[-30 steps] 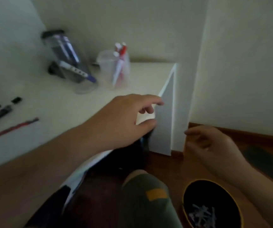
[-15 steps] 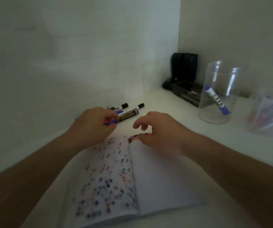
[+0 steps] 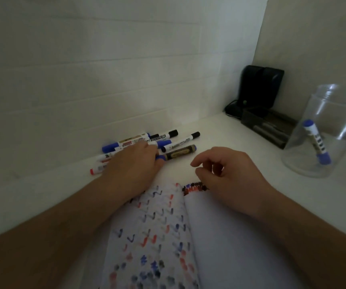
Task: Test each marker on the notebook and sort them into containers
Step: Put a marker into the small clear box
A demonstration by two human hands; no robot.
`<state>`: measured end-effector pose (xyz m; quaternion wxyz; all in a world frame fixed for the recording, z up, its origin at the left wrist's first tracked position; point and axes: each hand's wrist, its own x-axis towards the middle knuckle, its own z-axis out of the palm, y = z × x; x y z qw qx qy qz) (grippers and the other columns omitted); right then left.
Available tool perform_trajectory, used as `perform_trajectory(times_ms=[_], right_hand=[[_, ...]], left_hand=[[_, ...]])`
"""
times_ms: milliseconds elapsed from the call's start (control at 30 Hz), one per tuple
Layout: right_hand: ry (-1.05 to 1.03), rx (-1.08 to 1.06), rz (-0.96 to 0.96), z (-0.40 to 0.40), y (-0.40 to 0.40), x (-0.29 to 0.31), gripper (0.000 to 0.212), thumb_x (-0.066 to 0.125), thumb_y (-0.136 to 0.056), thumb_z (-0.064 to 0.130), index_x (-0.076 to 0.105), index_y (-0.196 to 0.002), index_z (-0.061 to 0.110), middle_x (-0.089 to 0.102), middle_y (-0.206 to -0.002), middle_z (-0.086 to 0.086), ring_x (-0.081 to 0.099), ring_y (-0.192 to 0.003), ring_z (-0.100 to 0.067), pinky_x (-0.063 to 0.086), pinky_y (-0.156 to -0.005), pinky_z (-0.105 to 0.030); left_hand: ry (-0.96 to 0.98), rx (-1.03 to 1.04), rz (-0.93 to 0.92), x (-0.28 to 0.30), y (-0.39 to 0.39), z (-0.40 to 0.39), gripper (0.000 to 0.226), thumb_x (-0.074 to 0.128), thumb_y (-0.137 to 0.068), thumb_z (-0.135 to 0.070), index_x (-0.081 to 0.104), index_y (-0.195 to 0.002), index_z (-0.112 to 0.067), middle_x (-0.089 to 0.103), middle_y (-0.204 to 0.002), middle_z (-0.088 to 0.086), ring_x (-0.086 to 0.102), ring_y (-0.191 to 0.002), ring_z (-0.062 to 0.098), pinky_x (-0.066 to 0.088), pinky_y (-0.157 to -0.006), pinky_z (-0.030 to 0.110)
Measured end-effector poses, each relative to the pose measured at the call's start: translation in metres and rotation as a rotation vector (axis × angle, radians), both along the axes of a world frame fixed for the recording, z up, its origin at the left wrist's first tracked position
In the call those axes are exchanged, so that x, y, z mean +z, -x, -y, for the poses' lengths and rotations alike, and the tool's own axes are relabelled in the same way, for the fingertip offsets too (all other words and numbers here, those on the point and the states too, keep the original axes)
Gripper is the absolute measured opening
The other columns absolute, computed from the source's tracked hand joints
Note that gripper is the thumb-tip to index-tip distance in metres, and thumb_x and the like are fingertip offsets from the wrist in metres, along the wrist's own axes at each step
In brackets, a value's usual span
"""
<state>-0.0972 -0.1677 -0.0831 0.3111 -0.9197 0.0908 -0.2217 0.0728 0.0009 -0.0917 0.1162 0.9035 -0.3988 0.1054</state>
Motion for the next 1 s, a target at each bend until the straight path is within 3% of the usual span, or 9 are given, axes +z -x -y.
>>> perform_trajectory(times_ms=[100, 167, 233, 300, 433, 633, 733, 867, 1000], right_hand=[[-0.181, -0.005, 0.006, -0.001, 0.002, 0.007, 0.006, 0.070, -0.094, 0.040, 0.075, -0.092, 0.039, 0.070, -0.079, 0.011, 0.065, -0.070, -0.008, 0.053, -0.065, -0.020], [-0.416, 0.017, 0.049, -0.007, 0.005, 0.014, 0.020, 0.066, -0.090, 0.053, 0.075, -0.091, 0.035, 0.065, -0.067, 0.000, 0.058, -0.058, -0.009, 0.050, -0.057, -0.022], [-0.774, 0.082, 0.070, -0.011, 0.006, 0.019, 0.037, 0.061, -0.085, 0.059, 0.074, -0.099, 0.027, 0.057, -0.063, -0.001, 0.049, -0.054, -0.010, 0.040, -0.051, -0.025], [-1.009, 0.102, 0.073, -0.013, 0.006, 0.020, 0.033, 0.062, -0.094, 0.050, 0.074, -0.099, 0.019, 0.051, -0.068, -0.008, 0.044, -0.055, -0.014, 0.036, -0.051, -0.028], [-0.856, 0.098, 0.148, -0.016, 0.006, 0.013, 0.016, 0.066, -0.097, 0.029, 0.070, -0.089, 0.015, 0.065, -0.073, -0.012, 0.058, -0.061, -0.020, 0.051, -0.054, -0.030], [-1.037, 0.245, 0.235, -0.026, 0.008, 0.014, 0.020, 0.060, -0.090, 0.026, 0.063, -0.086, 0.006, 0.061, -0.058, -0.003, 0.055, -0.046, -0.007, 0.042, -0.042, -0.016], [-1.078, 0.266, 0.224, -0.028, 0.008, 0.014, 0.028, 0.055, -0.092, 0.029, 0.063, -0.092, 0.002, 0.055, -0.050, 0.002, 0.048, -0.039, -0.004, 0.038, -0.039, -0.015], [-1.085, 0.307, 0.187, -0.024, 0.006, 0.008, 0.031, 0.057, -0.093, 0.036, 0.074, -0.098, 0.011, 0.042, -0.048, -0.002, 0.034, -0.039, -0.009, 0.031, -0.040, -0.019], [-1.097, 0.240, 0.133, -0.016, 0.006, 0.009, 0.017, 0.067, -0.095, 0.030, 0.074, -0.101, 0.016, 0.043, -0.056, -0.005, 0.037, -0.045, -0.012, 0.030, -0.042, -0.023]], left_hand=[[0.205, -0.125, -0.002, 0.018, 0.023, -0.002, 0.019, 0.035, -0.104, -0.043, 0.045, -0.101, -0.027, 0.055, -0.084, -0.009, 0.054, -0.073, 0.010, 0.046, -0.065, 0.032], [0.270, -0.290, -0.107, 0.032, 0.050, -0.006, 0.015, 0.035, -0.104, -0.044, 0.043, -0.101, -0.032, 0.054, -0.076, -0.011, 0.053, -0.068, 0.009, 0.041, -0.058, 0.023], [0.245, -0.406, -0.147, 0.035, 0.069, -0.006, 0.012, 0.035, -0.103, -0.045, 0.042, -0.099, -0.037, 0.054, -0.073, -0.011, 0.055, -0.077, 0.006, 0.046, -0.067, 0.019], [0.214, -0.469, -0.172, 0.026, 0.076, -0.001, 0.009, 0.037, -0.105, -0.043, 0.043, -0.101, -0.037, 0.054, -0.076, -0.012, 0.054, -0.079, 0.004, 0.046, -0.067, 0.021], [0.281, -0.526, -0.295, 0.012, 0.083, 0.008, 0.004, 0.043, -0.106, -0.031, 0.042, -0.108, -0.035, 0.056, -0.083, -0.013, 0.054, -0.074, 0.005, 0.043, -0.060, 0.023], [0.320, -0.618, -0.313, 0.017, 0.083, 0.011, 0.044, 0.045, -0.106, -0.034, 0.025, -0.121, -0.071, 0.058, -0.083, -0.037, 0.060, -0.074, -0.006, 0.038, -0.060, 0.008], [0.326, -0.587, -0.302, 0.014, 0.082, 0.011, 0.037, 0.044, -0.105, -0.038, 0.037, -0.138, -0.051, 0.062, -0.074, -0.021, 0.061, -0.065, 0.004, 0.046, -0.057, 0.018], [0.324, -0.568, -0.431, 0.017, 0.073, 0.011, 0.041, 0.048, -0.104, -0.040, 0.041, -0.144, -0.044, 0.073, -0.094, -0.009, 0.067, -0.072, 0.007, 0.057, -0.069, 0.034], [0.239, -0.453, -0.417, 0.019, 0.065, 0.003, 0.026, 0.051, -0.098, -0.053, 0.042, -0.120, -0.042, 0.071, -0.090, -0.004, 0.064, -0.071, 0.010, 0.057, -0.068, 0.038]])
